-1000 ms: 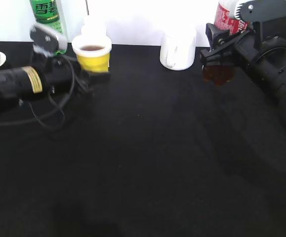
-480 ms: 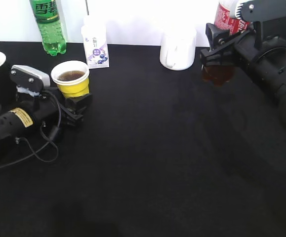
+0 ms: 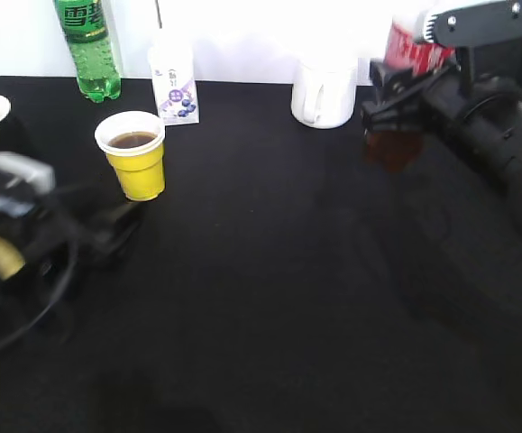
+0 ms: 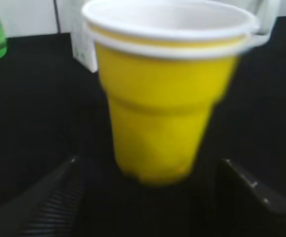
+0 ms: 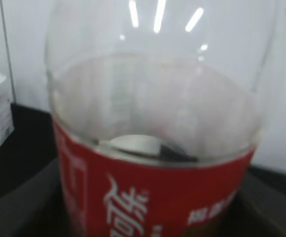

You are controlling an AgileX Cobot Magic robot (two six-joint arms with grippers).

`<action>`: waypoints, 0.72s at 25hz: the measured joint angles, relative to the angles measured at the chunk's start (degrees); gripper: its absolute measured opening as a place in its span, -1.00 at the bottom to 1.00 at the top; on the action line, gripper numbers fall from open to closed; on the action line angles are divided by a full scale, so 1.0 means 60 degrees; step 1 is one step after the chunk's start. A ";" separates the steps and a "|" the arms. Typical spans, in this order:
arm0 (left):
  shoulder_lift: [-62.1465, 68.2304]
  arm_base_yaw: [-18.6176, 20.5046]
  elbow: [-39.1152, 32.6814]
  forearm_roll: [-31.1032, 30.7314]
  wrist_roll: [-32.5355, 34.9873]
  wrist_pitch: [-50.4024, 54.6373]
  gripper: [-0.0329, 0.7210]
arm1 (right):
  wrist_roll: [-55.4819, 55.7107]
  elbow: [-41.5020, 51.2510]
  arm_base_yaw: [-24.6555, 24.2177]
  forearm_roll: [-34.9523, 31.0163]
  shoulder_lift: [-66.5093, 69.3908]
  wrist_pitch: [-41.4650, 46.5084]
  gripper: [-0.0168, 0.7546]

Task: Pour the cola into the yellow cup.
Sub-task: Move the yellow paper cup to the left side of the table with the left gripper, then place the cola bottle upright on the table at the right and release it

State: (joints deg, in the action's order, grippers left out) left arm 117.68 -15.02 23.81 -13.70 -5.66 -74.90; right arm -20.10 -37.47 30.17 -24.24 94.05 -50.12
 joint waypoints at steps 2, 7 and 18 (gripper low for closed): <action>-0.0456 0.0000 -0.0851 0.0350 0.0039 -0.0008 0.77 | 0.0261 0.0000 0.0000 -0.0464 0.0000 0.0630 0.34; -0.1648 0.0000 -0.1947 0.0363 -0.0021 0.0585 0.73 | 0.0249 -0.0009 0.0000 -0.0677 0.1589 -0.0796 0.34; -0.3073 0.0000 -0.2370 -0.0233 -0.0075 0.0896 0.66 | -0.0145 -0.0018 0.0000 -0.2035 0.0812 0.1631 0.62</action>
State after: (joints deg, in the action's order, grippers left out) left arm 99.24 -15.02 9.59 -15.10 -6.11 -69.52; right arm -20.97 -37.57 30.17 -36.45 98.92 -40.33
